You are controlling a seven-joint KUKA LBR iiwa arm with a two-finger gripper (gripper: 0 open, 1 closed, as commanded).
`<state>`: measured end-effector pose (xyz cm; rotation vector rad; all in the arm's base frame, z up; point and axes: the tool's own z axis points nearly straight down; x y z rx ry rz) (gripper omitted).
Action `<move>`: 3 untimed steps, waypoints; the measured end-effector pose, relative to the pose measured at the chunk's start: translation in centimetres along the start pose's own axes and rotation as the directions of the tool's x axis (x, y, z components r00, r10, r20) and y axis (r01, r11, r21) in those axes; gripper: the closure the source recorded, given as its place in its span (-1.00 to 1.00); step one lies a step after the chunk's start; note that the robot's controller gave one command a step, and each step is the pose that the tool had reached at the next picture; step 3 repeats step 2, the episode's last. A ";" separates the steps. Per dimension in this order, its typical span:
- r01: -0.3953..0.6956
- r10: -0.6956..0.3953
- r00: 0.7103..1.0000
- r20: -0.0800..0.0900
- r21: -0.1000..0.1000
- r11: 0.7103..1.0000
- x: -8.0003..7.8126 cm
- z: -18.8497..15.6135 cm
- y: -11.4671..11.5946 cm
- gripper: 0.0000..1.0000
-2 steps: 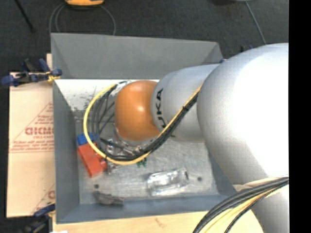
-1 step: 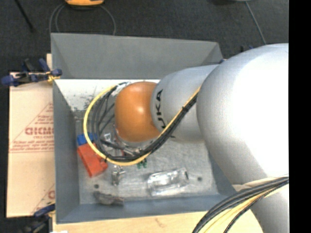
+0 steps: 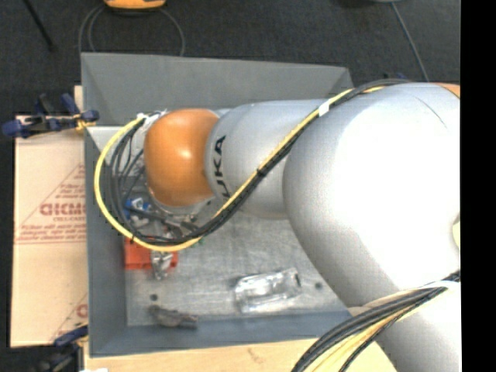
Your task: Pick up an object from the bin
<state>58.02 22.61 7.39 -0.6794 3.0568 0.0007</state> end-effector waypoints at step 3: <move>0.107 -0.107 0.994 0.003 0.003 0.994 -0.3 -12.6 -6.1 1.00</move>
Offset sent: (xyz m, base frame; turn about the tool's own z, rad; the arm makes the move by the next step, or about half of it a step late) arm 0.0000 0.0000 0.0000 0.0000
